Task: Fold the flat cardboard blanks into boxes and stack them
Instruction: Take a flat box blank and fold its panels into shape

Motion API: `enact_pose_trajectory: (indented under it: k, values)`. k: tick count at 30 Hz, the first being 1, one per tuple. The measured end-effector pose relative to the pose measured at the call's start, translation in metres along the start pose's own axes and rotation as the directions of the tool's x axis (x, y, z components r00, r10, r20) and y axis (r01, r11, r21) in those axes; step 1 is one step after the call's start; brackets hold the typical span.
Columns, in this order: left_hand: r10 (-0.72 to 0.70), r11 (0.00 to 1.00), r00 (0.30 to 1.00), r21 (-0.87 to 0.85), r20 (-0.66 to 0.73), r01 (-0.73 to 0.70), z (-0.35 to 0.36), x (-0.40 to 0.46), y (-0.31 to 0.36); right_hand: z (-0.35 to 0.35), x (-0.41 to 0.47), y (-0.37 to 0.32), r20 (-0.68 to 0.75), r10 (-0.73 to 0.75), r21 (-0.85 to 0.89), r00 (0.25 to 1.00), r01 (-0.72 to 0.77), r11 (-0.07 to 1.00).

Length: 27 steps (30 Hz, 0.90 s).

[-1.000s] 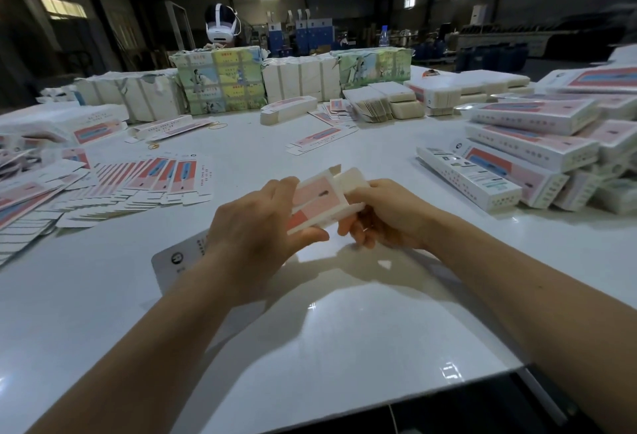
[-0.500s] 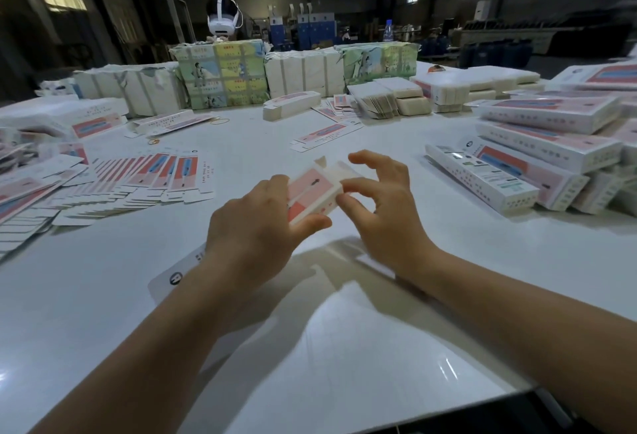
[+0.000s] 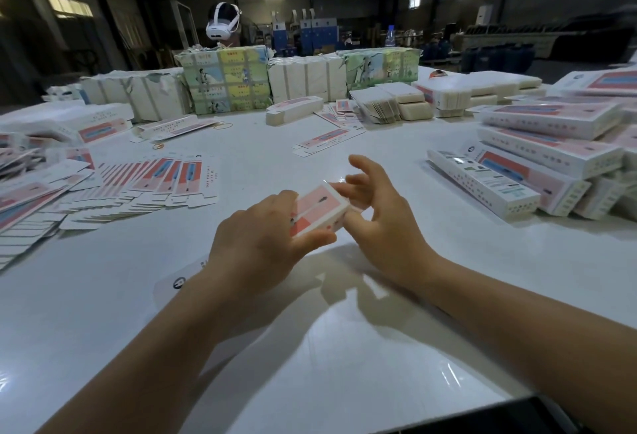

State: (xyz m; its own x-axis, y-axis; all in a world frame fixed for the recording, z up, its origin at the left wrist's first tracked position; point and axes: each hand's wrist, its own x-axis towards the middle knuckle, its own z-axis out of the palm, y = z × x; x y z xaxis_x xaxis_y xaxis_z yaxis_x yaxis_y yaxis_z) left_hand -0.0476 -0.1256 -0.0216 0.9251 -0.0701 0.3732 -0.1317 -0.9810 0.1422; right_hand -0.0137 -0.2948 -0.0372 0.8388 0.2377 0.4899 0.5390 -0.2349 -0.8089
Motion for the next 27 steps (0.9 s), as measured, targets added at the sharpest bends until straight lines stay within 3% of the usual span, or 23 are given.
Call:
enact_pose_trajectory:
  k: [7,10,12,13,14,15,16,17,18,19,22,25,27]
  values:
    - [-0.029,0.991,0.999,0.126,-0.018,0.031,0.006,0.004,0.004,0.007,0.003,0.007,0.060,0.047,-0.097,0.997,-0.041,0.994]
    - [-0.032,0.994,0.998,0.100,-0.048,0.037,0.003,0.003,0.003,0.002,0.006,0.004,0.012,0.036,-0.002,0.999,-0.036,0.999]
    - [-0.020,0.996,0.998,0.081,-0.059,0.025,0.001,0.001,0.004,-0.002,0.013,0.004,-0.098,0.146,0.125,0.984,-0.133,0.983]
    - [-0.010,0.997,0.998,0.077,-0.063,0.015,0.000,0.000,0.006,-0.004,0.017,0.005,-0.107,0.277,0.265,0.955,-0.241,0.934]
    - [-0.001,0.997,0.998,0.079,-0.067,0.007,0.000,-0.001,0.008,-0.006,0.020,0.005,-0.042,0.431,0.460,0.901,-0.366,0.809]
    - [0.005,0.996,0.998,0.088,-0.069,0.001,0.000,-0.001,0.011,-0.008,0.023,0.004,0.101,0.539,0.648,0.836,-0.466,0.602]
    - [0.013,0.995,0.998,0.103,-0.065,-0.006,0.000,-0.002,0.013,-0.010,0.023,0.003,0.255,0.559,0.750,0.789,-0.526,0.401]
    - [0.022,0.992,0.998,0.122,-0.059,-0.015,0.000,-0.003,0.014,-0.010,0.023,0.000,0.345,0.527,0.778,0.777,-0.551,0.304]
    - [0.031,0.990,0.998,0.140,-0.051,-0.024,0.000,-0.003,0.015,-0.010,0.021,0.000,0.375,0.480,0.772,0.793,-0.553,0.312]
    - [0.038,0.988,0.998,0.152,-0.044,-0.031,0.001,-0.004,0.015,-0.008,0.021,0.000,0.361,0.444,0.747,0.820,-0.539,0.388]
    - [0.055,0.982,0.998,0.182,-0.035,-0.047,0.003,-0.005,0.016,-0.004,0.016,0.000,0.215,0.367,0.565,0.905,-0.422,0.709]
    - [0.043,0.968,0.999,0.246,-0.014,-0.039,0.006,-0.004,0.018,-0.001,0.010,0.001,0.106,0.261,0.237,0.959,-0.280,0.930]
    - [0.051,0.957,0.999,0.286,-0.010,-0.046,0.008,-0.004,0.019,0.001,0.007,0.002,0.088,0.138,-0.011,0.987,-0.137,0.990]
